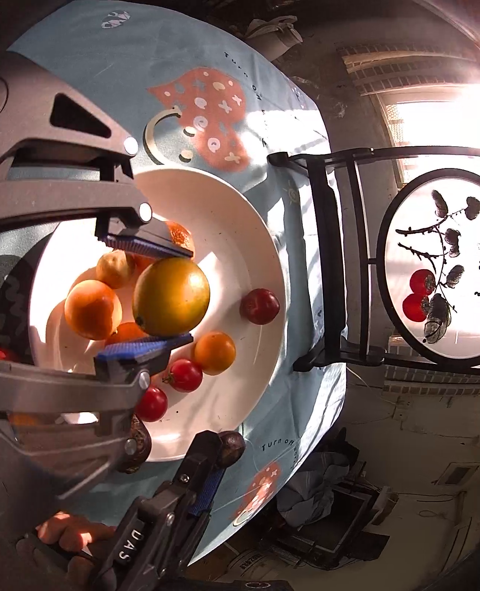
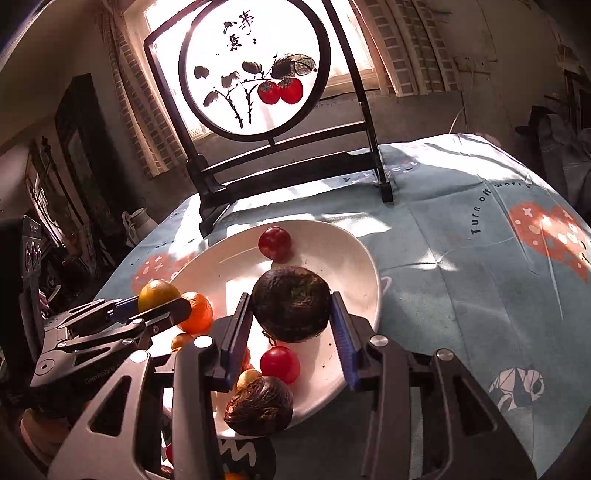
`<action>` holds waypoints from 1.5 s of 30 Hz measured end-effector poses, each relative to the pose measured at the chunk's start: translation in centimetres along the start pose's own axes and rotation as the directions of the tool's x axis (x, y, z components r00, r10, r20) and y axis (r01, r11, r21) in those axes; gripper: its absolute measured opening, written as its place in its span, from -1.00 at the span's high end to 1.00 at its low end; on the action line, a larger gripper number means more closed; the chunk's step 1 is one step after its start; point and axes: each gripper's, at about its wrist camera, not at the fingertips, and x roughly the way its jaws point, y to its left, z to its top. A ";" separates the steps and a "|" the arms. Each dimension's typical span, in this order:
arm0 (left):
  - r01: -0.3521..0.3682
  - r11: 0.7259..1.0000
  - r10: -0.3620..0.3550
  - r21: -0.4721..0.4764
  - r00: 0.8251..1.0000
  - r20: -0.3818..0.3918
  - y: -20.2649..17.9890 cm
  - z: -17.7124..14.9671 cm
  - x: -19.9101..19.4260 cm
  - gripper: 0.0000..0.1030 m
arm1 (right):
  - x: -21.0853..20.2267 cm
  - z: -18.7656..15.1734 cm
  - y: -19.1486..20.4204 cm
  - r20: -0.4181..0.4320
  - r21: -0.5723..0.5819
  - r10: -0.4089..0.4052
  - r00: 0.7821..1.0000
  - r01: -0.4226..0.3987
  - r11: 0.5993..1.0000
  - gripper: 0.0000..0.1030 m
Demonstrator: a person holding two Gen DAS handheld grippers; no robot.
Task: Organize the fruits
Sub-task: 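Lower both held fruits onto the white plate and open both grippers, then grasp a yellow citrus with the right gripper while the left gripper grasps a dark brown fruit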
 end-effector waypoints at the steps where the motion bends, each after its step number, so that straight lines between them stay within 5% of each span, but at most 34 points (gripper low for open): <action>1: -0.002 1.000 0.002 -0.006 1.000 -0.006 0.1 0.2 0.4 0.23 | 0.4 0.1 -0.1 -0.002 -0.006 -0.001 1.000 0.001 1.000 0.17; 6: -0.037 0.999 0.037 -0.005 0.999 -0.031 0.5 0.5 1.3 0.20 | 2.1 0.3 0.4 -0.033 -0.041 -0.001 0.999 -0.001 0.999 0.15; 7: -0.045 0.999 0.045 -0.006 0.999 -0.027 0.6 0.5 1.2 -0.01 | 2.2 0.3 0.6 -0.034 -0.047 -0.001 0.999 -0.001 0.999 0.14; 9: -0.090 0.996 0.090 -0.003 0.996 0.011 0.5 0.6 0.2 -0.47 | 1.8 0.3 0.8 -0.019 -0.051 -0.013 1.000 0.012 0.999 -0.26; 15: -0.115 0.993 0.115 0.003 0.989 0.090 0.1 0.2 -4.3 -0.86 | -2.3 0.1 2.3 0.064 -0.107 -0.022 0.998 0.028 0.994 -0.26; 22: -0.124 0.992 0.123 0.014 0.990 0.072 0.2 -4.7 -7.5 -0.93 | -6.1 -3.8 3.5 0.015 -0.151 0.024 1.000 -0.021 0.988 -0.26; 28: -0.249 0.965 0.243 0.079 0.967 0.075 0.5 -9.2 -8.7 -0.93 | -7.4 -8.3 5.2 -0.114 -0.242 0.033 0.993 -0.060 0.968 -0.26; 35: -0.280 0.960 0.280 -0.005 0.957 0.077 2.5 -9.3 -9.6 -0.95 | -7.7 -10.8 7.8 -0.176 -0.337 0.045 0.983 -0.103 0.936 -0.26; 45: -0.238 0.965 0.243 -0.114 0.970 0.033 4.8 -9.2 -9.5 -0.95 | -6.7 -11.9 7.6 -0.286 -0.289 0.047 0.957 -0.133 0.948 -0.24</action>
